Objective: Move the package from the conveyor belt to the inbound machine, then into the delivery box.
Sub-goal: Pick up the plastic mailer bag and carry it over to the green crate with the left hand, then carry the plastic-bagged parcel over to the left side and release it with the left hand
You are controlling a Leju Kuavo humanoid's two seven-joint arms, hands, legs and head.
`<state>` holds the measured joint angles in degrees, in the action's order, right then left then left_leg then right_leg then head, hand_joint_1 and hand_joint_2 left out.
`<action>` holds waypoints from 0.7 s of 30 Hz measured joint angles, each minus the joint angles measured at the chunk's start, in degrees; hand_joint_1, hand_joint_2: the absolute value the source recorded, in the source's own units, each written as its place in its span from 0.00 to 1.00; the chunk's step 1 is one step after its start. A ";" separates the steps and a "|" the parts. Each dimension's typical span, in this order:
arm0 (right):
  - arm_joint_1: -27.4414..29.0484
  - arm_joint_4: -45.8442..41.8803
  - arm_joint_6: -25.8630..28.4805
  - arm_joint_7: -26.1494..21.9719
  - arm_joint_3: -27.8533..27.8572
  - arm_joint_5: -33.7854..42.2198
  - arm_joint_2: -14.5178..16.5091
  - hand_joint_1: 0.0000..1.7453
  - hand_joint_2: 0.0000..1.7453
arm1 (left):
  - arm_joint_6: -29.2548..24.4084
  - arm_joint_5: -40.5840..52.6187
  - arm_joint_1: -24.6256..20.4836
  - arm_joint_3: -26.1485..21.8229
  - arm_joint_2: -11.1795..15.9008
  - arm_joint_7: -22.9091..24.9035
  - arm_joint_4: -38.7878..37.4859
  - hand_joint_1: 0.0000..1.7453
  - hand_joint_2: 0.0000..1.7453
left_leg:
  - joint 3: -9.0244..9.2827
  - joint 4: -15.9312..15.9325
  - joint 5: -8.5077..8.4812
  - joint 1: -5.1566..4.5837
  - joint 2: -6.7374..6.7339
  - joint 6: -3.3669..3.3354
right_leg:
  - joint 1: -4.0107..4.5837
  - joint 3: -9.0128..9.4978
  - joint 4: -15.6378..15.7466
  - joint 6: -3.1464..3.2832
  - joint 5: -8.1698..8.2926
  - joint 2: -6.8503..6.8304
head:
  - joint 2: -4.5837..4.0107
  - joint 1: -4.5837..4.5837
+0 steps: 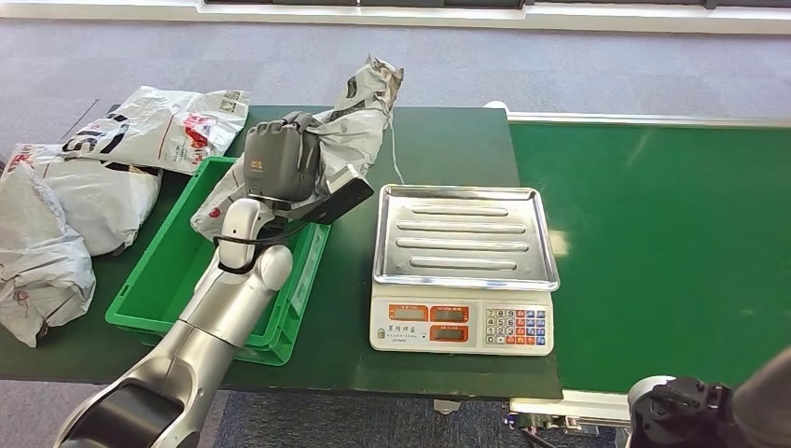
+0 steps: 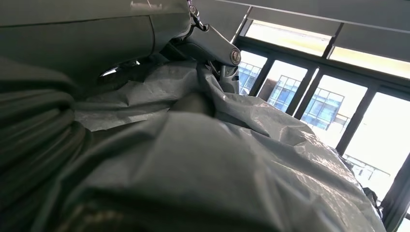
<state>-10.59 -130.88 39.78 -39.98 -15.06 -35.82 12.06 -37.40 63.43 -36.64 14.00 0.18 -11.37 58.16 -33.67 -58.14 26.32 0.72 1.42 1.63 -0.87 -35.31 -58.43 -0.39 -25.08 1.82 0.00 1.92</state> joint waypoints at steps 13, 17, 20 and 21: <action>0.00 0.00 0.00 0.01 0.00 0.00 0.00 0.00 1.00 | -0.04 0.17 0.47 -0.54 0.32 0.11 0.74 1.00 1.00 | 0.00 0.01 0.00 0.01 -0.01 0.00 | 0.01 -0.01 0.00 0.00 0.00 0.00 | 0.00 0.00; 0.00 0.00 0.00 0.01 0.00 -0.01 0.00 0.00 1.00 | -1.03 11.92 1.16 -1.52 0.80 8.75 1.33 1.00 1.00 | -0.02 0.01 0.00 0.01 -0.02 0.00 | 0.01 0.00 -0.01 0.00 0.00 0.02 | 0.00 -0.01; 0.00 0.00 0.00 0.02 0.00 -0.10 0.00 0.00 1.00 | 2.86 23.81 2.59 -1.88 3.66 26.26 2.95 1.00 1.00 | 0.04 0.04 0.04 0.01 -0.18 0.05 | 0.02 -0.05 -0.01 0.03 0.01 0.22 | 0.00 -0.02; 0.03 0.00 0.00 0.02 0.00 -0.17 0.00 0.00 1.00 | 4.56 25.03 3.17 -1.50 5.05 31.49 3.38 1.00 1.00 | 0.07 0.05 0.05 0.02 -0.26 0.07 | 0.02 -0.08 -0.01 0.04 0.01 0.29 | 0.00 0.01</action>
<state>-10.56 -130.88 39.78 -39.96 -15.06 -35.99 12.07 -32.83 88.46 -33.47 12.50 5.23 20.13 61.55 -33.59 -58.09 26.37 0.74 1.17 1.70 -0.85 -35.39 -58.45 -0.35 -25.07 2.11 0.00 1.93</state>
